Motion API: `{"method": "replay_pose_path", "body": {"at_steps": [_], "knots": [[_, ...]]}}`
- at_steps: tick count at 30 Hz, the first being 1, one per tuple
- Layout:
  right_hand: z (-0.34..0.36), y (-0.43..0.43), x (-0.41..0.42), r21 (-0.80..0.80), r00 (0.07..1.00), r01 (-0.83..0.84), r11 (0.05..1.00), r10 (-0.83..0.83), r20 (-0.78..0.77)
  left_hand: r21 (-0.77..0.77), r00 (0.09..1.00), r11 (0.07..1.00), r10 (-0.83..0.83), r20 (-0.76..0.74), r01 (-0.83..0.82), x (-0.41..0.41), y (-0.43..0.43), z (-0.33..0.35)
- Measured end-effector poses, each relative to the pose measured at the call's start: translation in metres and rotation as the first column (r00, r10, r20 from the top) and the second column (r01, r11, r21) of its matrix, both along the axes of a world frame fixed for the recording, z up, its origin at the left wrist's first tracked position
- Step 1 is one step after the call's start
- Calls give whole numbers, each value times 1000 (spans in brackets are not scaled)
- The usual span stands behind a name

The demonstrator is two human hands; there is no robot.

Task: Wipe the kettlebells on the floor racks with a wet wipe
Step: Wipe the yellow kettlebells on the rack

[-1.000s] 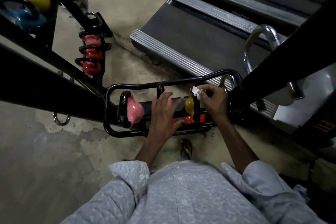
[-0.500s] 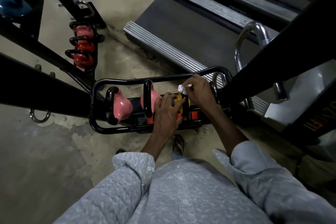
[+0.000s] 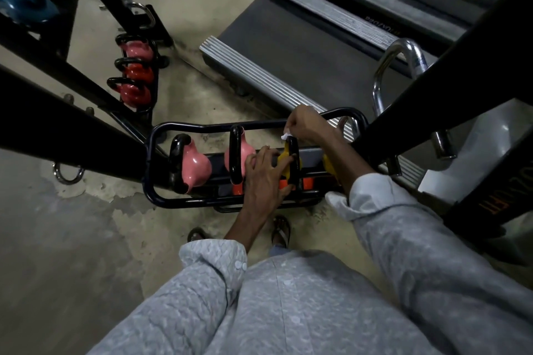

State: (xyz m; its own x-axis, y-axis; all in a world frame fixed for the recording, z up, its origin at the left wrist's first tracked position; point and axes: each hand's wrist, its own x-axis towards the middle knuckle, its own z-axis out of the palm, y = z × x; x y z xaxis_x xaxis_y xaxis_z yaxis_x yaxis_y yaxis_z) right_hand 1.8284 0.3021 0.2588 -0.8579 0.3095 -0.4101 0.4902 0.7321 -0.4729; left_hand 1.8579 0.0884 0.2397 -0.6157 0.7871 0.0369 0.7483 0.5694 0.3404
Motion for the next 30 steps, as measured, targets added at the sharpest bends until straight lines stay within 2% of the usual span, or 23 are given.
{"method": "replay_pose_path", "body": {"at_steps": [3,7,11,16,19,27,30], "knots": [[-3,-17,20,85,987,-25,996,38,-154,31,1000,1000,-1,-13,1,0,-2,-2],[-16,-35,54,-51,902,154,987,-162,-401,120,999,992,36,8,-37,4,-1,-1],[-20,-53,86,-113,816,171,979,-205,-541,140,994,985,87,65,-95,2,5,4],[-30,-80,120,-112,768,194,975,-222,-600,60,996,998,13,85,-18,-6,6,6],[-35,-91,132,-184,750,209,960,-279,-599,21,999,999,-29,45,28,-12,5,4],[-45,-108,141,-233,736,310,922,-387,-555,-41,997,997,-60,38,62,-18,4,9],[-50,-114,146,-327,705,370,869,-492,-510,-52,997,997,-58,42,60,-19,5,9]]}}
